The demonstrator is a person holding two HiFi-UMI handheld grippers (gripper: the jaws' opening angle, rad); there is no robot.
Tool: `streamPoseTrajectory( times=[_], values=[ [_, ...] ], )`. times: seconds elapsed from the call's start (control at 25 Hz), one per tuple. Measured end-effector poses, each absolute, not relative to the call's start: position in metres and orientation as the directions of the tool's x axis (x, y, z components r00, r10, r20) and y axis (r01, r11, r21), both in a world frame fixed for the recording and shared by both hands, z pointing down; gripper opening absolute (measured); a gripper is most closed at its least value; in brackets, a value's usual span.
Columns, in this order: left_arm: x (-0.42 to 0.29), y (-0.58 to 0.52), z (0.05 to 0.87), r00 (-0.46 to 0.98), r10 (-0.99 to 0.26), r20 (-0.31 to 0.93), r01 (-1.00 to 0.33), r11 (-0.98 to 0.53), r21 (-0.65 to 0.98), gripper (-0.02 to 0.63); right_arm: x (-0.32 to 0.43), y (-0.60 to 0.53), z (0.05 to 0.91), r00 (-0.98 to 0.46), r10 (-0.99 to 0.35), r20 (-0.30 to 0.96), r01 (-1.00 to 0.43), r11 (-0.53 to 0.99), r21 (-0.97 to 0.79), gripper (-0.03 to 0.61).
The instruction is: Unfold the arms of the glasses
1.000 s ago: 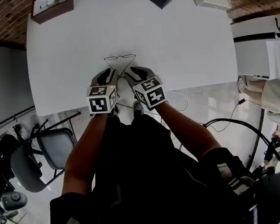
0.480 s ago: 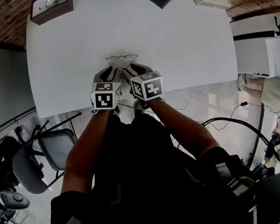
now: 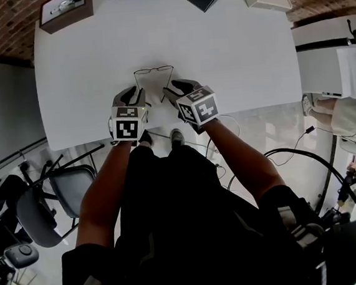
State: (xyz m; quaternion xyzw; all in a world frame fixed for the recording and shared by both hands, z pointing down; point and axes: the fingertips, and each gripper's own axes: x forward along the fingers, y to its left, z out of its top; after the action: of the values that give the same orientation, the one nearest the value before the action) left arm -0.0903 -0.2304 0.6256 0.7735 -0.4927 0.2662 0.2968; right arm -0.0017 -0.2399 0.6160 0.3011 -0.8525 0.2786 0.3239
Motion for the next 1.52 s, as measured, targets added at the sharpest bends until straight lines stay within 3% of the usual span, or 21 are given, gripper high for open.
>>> streamPoseTrajectory(
  times=[0.28, 0.76, 1.16, 1.4, 1.52],
  values=[
    [-0.103, -0.23, 0.625, 0.346, -0.614, 0.71, -0.929, -0.329, 0.168, 0.087, 0.001, -0.245, 0.605, -0.63, -0.309, 0.712, -0.609, 0.766, -0.206, 0.127],
    [-0.106, -0.233, 0.616, 0.343, -0.641, 0.686, -0.924, -0.362, 0.124, 0.087, 0.013, -0.248, 0.609, -0.617, -0.356, 0.702, -0.62, 0.769, -0.155, 0.127],
    [-0.112, -0.217, 0.563, 0.284, -0.777, 0.562, -0.958, -0.259, 0.126, 0.087, 0.021, -0.246, 0.558, -0.686, -0.45, 0.571, -0.635, 0.754, -0.168, 0.137],
    [-0.104, -0.191, 0.523, 0.255, -0.839, 0.48, -0.961, -0.165, 0.222, 0.087, 0.034, -0.234, 0.506, -0.73, -0.483, 0.484, -0.614, 0.774, -0.154, 0.135],
    [-0.097, -0.177, 0.499, 0.243, -0.872, 0.425, -0.957, -0.143, 0.253, 0.042, 0.044, -0.226, 0.481, -0.751, -0.504, 0.427, -0.613, 0.773, -0.165, 0.096]
  ],
)
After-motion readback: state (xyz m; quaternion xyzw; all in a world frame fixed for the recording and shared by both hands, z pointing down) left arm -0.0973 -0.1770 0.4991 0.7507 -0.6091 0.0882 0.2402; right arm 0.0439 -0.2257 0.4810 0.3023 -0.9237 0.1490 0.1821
